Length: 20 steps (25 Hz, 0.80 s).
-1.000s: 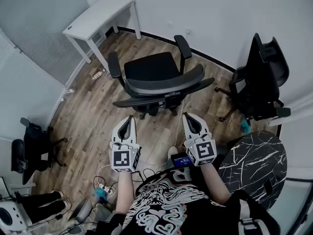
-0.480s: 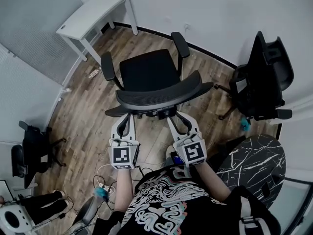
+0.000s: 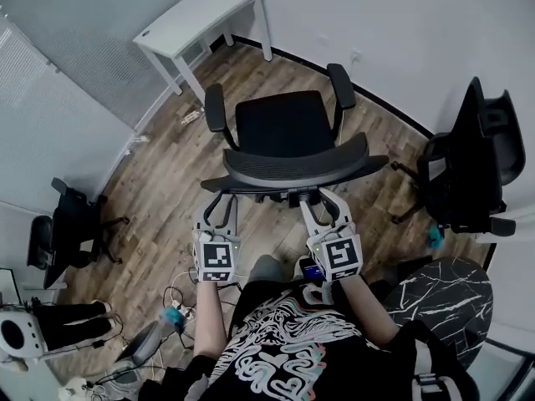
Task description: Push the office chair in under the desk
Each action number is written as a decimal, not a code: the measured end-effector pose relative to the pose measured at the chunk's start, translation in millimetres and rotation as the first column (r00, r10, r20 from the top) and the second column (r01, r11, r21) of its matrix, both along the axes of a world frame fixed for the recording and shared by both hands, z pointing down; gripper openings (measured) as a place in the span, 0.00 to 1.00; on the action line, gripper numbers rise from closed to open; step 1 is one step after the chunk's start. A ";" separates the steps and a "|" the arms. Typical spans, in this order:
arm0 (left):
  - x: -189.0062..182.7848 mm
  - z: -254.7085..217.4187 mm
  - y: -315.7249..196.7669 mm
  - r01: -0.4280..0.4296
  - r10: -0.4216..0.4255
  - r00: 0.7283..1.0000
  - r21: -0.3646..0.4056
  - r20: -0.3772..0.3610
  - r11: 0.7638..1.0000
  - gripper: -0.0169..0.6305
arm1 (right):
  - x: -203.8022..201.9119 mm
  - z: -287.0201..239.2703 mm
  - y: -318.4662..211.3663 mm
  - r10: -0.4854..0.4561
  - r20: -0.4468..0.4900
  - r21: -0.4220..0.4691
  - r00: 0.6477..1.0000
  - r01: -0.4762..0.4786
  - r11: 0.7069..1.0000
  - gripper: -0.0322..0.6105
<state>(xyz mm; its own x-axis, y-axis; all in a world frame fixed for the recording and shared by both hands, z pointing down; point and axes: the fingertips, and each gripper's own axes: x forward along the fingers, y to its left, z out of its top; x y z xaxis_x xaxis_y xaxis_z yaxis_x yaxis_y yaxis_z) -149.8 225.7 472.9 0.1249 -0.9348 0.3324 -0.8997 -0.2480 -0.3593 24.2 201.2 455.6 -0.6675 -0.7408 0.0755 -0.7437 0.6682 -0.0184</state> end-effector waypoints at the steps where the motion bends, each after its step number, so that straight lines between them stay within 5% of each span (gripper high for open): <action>1: -4.4 2.9 2.7 -0.010 0.011 0.999 -0.020 0.048 1.000 0.20 | -2.1 0.6 -0.4 -0.005 0.004 -0.006 1.000 0.005 1.000 0.21; 5: -18.0 16.4 6.6 -0.034 0.058 0.976 -0.118 0.208 0.992 0.33 | -9.8 2.8 -5.8 -0.023 0.027 -0.033 0.999 0.024 0.999 0.21; 12: -21.1 32.0 -1.9 -0.078 0.141 0.939 -0.203 0.313 0.976 0.40 | -14.2 1.7 -11.9 -0.044 0.040 -0.026 0.998 0.045 0.999 0.21; 20: -21.8 37.5 -16.9 -0.123 0.215 0.910 -0.265 0.354 0.956 0.41 | -17.5 -0.3 -14.3 -0.049 0.011 -0.005 0.999 0.049 0.999 0.22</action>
